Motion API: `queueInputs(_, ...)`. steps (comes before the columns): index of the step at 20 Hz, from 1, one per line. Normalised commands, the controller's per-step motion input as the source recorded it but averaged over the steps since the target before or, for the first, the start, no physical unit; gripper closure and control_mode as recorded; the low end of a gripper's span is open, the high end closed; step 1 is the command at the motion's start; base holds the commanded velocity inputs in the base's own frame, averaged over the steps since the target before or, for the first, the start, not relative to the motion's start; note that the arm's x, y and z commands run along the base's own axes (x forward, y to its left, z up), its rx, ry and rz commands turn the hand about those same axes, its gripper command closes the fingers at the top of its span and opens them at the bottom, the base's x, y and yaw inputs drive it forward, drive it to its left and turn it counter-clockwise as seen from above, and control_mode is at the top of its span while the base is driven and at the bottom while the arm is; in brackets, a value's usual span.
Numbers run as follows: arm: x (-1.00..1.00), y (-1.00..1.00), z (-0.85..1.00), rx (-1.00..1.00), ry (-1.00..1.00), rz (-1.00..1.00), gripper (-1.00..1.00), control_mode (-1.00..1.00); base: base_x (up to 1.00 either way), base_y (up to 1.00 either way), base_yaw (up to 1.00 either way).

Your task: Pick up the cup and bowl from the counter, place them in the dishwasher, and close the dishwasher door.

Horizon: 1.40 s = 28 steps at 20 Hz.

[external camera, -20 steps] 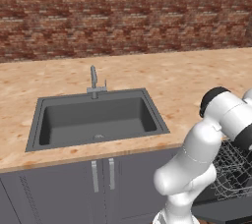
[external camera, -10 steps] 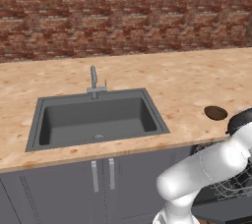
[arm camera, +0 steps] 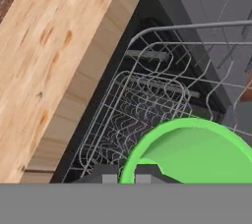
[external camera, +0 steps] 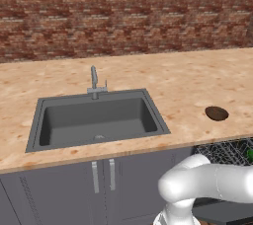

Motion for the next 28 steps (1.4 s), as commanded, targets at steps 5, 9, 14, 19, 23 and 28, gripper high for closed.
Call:
queueInputs(5,0.0,0.0,-0.52,0.02,0.01,0.0,1.0,-1.0,0.0,0.0,0.0)
queueInputs(9,0.0,-0.01,-0.47,0.02,0.03,0.0,1.0,-1.0,0.0,0.0,0.0)
queueInputs(14,0.12,-0.09,-0.33,0.03,0.04,0.0,1.0,-1.0,0.0,0.0,0.0)
queueInputs(19,0.25,-0.14,-0.27,0.01,0.05,0.0,1.0,-1.0,0.0,0.0,0.0)
queueInputs(23,0.3,-0.14,-0.29,0.01,0.05,0.0,1.0,-1.0,0.0,0.0,0.0)
queueInputs(28,0.08,-0.09,-0.49,0.02,0.02,0.0,1.0,-1.0,0.0,0.0,0.0)
